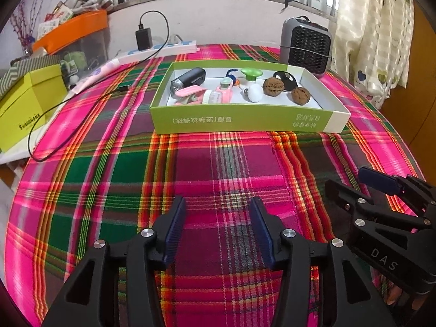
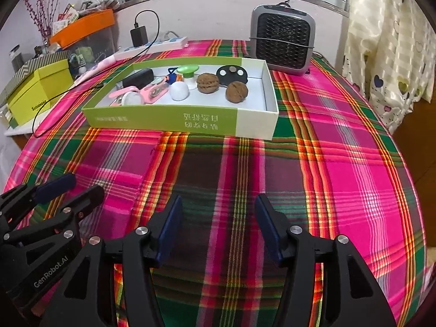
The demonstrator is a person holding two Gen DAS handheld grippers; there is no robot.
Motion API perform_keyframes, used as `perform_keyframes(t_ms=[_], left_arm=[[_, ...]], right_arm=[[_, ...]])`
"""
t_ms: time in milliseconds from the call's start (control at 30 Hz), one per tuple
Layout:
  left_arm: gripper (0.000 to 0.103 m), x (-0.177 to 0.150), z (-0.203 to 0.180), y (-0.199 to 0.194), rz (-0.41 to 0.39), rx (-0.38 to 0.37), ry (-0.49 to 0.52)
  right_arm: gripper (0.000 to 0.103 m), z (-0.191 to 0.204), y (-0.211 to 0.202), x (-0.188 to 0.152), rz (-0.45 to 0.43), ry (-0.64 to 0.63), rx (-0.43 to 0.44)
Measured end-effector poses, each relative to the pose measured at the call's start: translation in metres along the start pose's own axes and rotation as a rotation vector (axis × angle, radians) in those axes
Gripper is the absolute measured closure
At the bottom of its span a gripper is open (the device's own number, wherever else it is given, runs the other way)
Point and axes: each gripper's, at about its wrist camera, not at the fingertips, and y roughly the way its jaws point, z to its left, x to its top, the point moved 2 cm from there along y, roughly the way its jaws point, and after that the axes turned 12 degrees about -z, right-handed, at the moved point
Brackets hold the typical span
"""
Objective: Organize objects
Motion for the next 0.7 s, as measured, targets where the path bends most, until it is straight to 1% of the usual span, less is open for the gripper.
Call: perform_keyframes(t_ms=[133, 700], left_arm=[[0.055, -0.0001, 0.0000, -0.0001, 0.000, 0.002, 0.002], [0.054, -0.0002, -0.0004, -0.0002, 0.001, 0.005, 0.006]], right_arm=[[0.044, 0.0015, 0.0008, 0.0002, 0.002, -0.009, 0.001], [0.042, 0.0026, 0.0014, -0.0002, 0.003, -0.007, 0.004]])
